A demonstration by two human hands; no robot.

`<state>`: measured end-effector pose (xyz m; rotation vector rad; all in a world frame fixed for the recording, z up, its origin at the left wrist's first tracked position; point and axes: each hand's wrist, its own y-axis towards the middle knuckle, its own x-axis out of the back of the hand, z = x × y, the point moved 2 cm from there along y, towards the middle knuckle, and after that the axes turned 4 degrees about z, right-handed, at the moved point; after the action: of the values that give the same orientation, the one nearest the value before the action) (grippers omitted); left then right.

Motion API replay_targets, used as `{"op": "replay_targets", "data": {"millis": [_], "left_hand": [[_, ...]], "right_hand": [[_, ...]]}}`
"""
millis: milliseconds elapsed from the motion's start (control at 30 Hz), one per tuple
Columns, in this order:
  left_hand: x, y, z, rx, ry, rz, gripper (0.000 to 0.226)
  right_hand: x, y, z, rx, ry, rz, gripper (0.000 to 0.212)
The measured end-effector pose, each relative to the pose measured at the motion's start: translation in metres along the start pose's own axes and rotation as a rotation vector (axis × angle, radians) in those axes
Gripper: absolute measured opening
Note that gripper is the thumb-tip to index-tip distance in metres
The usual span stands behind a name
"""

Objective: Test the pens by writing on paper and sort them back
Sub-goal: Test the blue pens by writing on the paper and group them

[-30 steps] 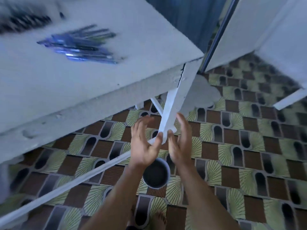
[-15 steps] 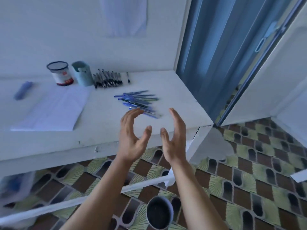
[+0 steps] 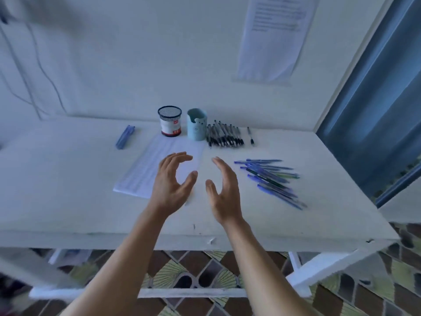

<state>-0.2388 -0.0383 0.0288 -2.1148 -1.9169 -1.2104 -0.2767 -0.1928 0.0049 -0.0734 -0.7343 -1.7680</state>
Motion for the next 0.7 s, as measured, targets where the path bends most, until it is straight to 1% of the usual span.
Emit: {"op": "replay_targets", "data": {"millis": [133, 233, 300, 400, 467, 567, 700], "left_hand": [[0.033, 0.029, 0.06, 0.059, 0.05, 0.089, 0.056], [0.043, 0.043, 0.1, 0.092, 0.105, 0.177, 0.05], [0.044, 0.049, 0.127, 0.102, 0.166, 0.24, 0.05], [0.04, 0.054, 0.16, 0.117, 0.247, 0.314, 0.066], [0.038, 0.054, 0.17, 0.132, 0.301, 0.365, 0.073], [0.033, 0.053, 0.175, 0.138, 0.335, 0.413, 0.079], [0.03, 0.053, 0.175, 0.105, 0.394, 0.406, 0.077]], "right_hand": [[-0.063, 0.034, -0.003, -0.086, 0.016, 0.052, 0.066], [-0.1, 0.053, -0.014, -0.134, -0.037, 0.076, 0.062], [-0.119, 0.064, -0.023, -0.157, -0.137, 0.092, 0.061], [-0.139, 0.076, -0.029, -0.228, -0.37, 0.14, 0.065], [-0.146, 0.079, -0.032, -0.281, -0.503, 0.195, 0.066], [-0.152, 0.08, -0.038, -0.325, -0.609, 0.24, 0.069], [-0.153, 0.083, -0.041, -0.367, -0.684, 0.318, 0.074]]}}
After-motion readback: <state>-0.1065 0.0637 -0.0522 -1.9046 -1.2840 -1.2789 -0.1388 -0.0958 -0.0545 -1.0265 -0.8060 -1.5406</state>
